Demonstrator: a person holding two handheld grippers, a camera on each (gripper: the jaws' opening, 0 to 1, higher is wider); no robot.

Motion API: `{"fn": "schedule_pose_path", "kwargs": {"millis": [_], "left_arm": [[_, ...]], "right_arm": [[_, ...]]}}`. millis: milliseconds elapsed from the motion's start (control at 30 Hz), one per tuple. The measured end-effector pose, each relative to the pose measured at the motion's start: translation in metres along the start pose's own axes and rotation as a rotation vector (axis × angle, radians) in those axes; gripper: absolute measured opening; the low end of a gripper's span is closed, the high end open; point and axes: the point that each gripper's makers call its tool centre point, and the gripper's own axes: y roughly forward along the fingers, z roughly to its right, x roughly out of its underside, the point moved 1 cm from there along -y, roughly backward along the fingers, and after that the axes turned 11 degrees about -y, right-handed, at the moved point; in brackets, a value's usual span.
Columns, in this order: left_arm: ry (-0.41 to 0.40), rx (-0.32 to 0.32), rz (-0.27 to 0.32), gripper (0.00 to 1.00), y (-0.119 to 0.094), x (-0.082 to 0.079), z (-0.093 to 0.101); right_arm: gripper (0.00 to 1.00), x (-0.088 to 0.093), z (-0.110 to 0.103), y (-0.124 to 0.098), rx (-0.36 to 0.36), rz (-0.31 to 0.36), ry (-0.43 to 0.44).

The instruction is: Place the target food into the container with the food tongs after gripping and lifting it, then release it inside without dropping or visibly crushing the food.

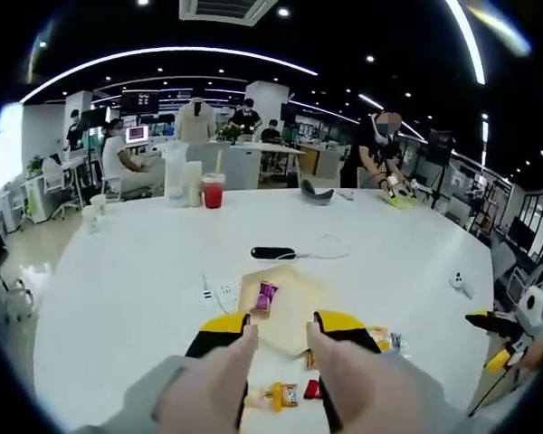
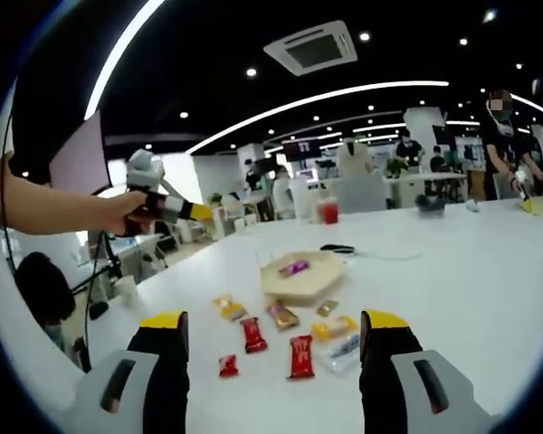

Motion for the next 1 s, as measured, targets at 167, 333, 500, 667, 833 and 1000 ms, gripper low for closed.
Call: {"fn": "schedule_pose_path", "kwargs": {"millis": [167,333,500,667,833,1000], "left_arm": [[-0.029,-0.03,0.054,0.27,-0.015,-0.01,-0.007],[-0.014,-0.076,0.055,0.27,-0.027,-0.001,-0.009],[0.122,-0.146,0.074,0.27,-0.045,0.003,-0.015],[0.02,-0.128,0.1,0.27,-0.057,0.003,-0.022],[-0.019,-0.101,0.128,0.27,-0.058,0.007,-0.029],[-0.064,-0.048,0.131,0.28,-0.049,0.02,-0.025]], "right_arm": [[0.79,-0.004,0.001,0.001,-0.03,0.023,-0.018],[0.79,-0.007,0.005,0.0,-0.028,0.047,-0.01],[0.78,0.006,0.0,-0.002,-0.046,0.041,0.028],[0.78,0.011,-0.019,0.0,-0.091,0.013,0.011],[0.77,0.011,-0.029,0.006,-0.085,-0.025,0.022],[0.77,0.006,-0.04,0.005,-0.078,-0.051,-0.026]]}}
